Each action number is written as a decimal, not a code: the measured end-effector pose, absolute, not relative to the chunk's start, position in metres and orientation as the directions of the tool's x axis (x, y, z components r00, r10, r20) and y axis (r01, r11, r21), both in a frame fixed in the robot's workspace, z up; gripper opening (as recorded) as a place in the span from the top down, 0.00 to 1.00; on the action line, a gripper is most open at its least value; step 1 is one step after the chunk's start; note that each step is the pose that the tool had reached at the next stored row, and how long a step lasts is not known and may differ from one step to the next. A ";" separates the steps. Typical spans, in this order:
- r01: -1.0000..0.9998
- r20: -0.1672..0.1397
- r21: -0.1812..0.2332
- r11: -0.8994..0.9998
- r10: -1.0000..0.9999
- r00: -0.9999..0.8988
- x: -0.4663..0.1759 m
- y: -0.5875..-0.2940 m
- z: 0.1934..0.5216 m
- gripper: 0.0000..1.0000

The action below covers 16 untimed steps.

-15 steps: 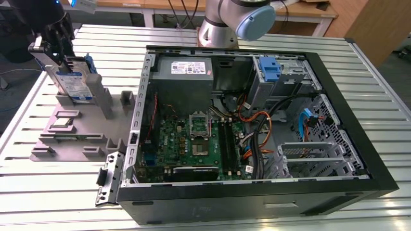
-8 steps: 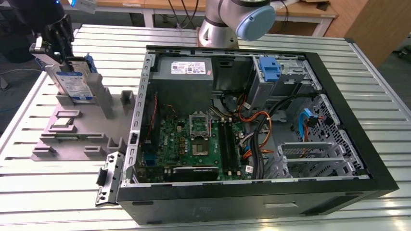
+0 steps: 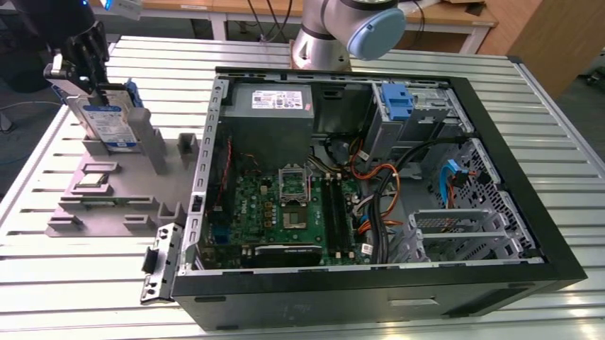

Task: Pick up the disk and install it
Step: 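Pick up the disk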

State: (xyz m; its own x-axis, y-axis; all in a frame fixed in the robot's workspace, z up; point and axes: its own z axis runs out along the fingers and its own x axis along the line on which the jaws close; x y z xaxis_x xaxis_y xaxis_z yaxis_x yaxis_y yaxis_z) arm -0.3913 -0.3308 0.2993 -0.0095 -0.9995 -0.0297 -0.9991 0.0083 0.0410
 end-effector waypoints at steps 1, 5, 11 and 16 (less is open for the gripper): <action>-0.999 -0.030 0.041 0.008 -1.000 -0.009 -0.391 -0.331 0.299 0.65; -0.999 -0.030 0.041 0.015 -0.999 -0.016 -0.391 -0.331 0.299 0.65; -0.999 -0.030 0.041 0.016 -0.999 -0.018 -0.391 -0.331 0.300 0.65; -0.999 -0.029 0.041 0.016 -0.999 -0.017 -0.391 -0.331 0.305 0.65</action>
